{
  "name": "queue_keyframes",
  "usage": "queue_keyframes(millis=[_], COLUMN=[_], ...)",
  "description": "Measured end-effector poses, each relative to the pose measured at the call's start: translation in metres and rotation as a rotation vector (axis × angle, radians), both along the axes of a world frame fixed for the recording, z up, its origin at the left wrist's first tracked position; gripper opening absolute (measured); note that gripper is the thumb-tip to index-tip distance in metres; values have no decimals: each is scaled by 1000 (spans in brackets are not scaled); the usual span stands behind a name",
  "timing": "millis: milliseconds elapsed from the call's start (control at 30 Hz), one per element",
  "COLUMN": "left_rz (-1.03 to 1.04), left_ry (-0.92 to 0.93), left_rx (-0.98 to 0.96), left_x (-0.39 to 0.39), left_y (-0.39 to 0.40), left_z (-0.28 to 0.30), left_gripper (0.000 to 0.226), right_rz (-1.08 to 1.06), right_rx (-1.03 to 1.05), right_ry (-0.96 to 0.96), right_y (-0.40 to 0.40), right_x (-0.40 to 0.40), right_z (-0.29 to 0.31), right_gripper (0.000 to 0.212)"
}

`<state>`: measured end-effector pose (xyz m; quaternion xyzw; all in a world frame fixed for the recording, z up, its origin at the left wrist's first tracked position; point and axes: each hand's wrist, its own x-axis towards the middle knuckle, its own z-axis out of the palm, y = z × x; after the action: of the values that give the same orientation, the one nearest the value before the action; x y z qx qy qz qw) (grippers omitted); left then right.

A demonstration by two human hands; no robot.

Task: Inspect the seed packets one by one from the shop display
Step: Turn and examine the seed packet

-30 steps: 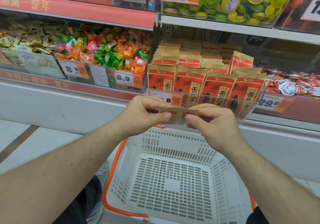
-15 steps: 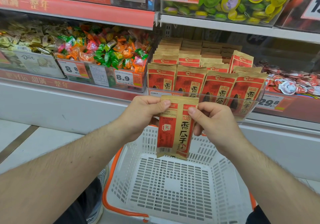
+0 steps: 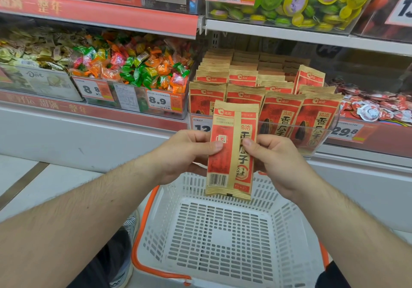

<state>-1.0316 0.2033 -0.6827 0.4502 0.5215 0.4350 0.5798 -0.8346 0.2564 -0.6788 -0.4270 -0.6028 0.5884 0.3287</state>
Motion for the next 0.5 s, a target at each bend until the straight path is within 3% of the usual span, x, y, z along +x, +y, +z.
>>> queue_keyframes(millis=[233,333,500], left_rz=[55,-11,-97], left_ry=[-92,-116,-198], left_rx=[-11,-64,-66], left_x=[0,-1,-3], left_y=[3,2,-1], left_z=[1,1,3], left_gripper=[44,44,35], right_rz=[148,157,182], right_rx=[-73,-86,-168], right_ry=[-107,-74,-43], right_y=[0,-1,1], right_x=[6,8,10], right_z=[2,4,6], right_gripper=[31,48,50])
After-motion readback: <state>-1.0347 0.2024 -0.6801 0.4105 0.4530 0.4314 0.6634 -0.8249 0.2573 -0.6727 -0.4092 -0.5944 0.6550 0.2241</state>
